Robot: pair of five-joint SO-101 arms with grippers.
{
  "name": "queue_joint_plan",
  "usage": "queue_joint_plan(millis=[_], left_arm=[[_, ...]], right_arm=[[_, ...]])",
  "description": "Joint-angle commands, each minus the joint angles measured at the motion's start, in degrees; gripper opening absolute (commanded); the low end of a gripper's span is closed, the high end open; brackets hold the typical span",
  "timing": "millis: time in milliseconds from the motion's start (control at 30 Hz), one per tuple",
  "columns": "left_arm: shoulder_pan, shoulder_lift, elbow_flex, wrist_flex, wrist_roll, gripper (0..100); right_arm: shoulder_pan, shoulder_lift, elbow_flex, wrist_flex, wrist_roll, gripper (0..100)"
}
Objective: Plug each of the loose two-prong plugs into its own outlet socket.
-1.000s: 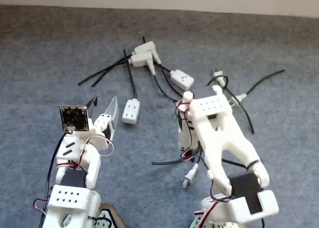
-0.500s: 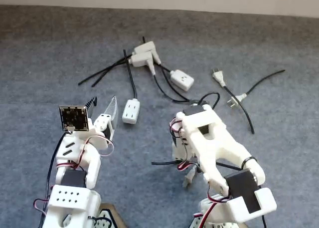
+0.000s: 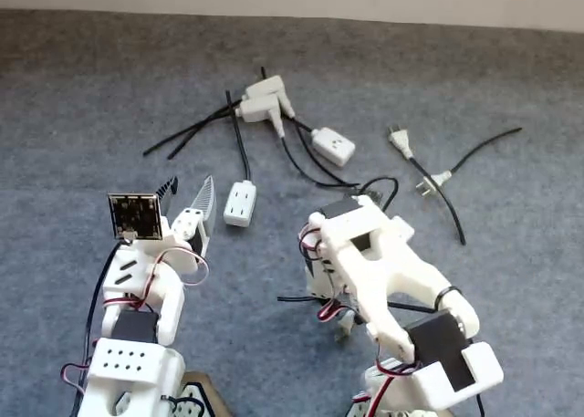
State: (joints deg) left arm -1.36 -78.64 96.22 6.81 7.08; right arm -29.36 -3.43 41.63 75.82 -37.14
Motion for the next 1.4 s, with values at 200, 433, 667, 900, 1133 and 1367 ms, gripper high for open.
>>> queue_joint_plan(millis=[200,433,667,900,1133,1367], left_arm=[[2.42,-0.4,1.27,0.09,-1.05,20],[3.3,-0.22,1.27,0.09,-3.96,20],[3.3,-0.22,1.27,0.09,-3.96,20],[3.3,-0.22,1.27,0.09,-3.96,20],[3.3,-0.22,1.27,0.09,-3.96,20],[3.3,-0.22,1.27,0.09,-3.96,20]], right_arm=[[-0.31,0.13,2.51,-1.19,-0.62,12.7],[0.75,0.13,4.88,-3.03,-0.62,12.2],[0.66,0.13,4.44,-3.03,3.16,1.5],[0.66,0.04,4.44,-3.03,4.84,1.5],[0.84,-0.48,0.48,-2.68,29.54,1.5],[11.12,-0.57,-16.04,-2.59,55.38,1.5]])
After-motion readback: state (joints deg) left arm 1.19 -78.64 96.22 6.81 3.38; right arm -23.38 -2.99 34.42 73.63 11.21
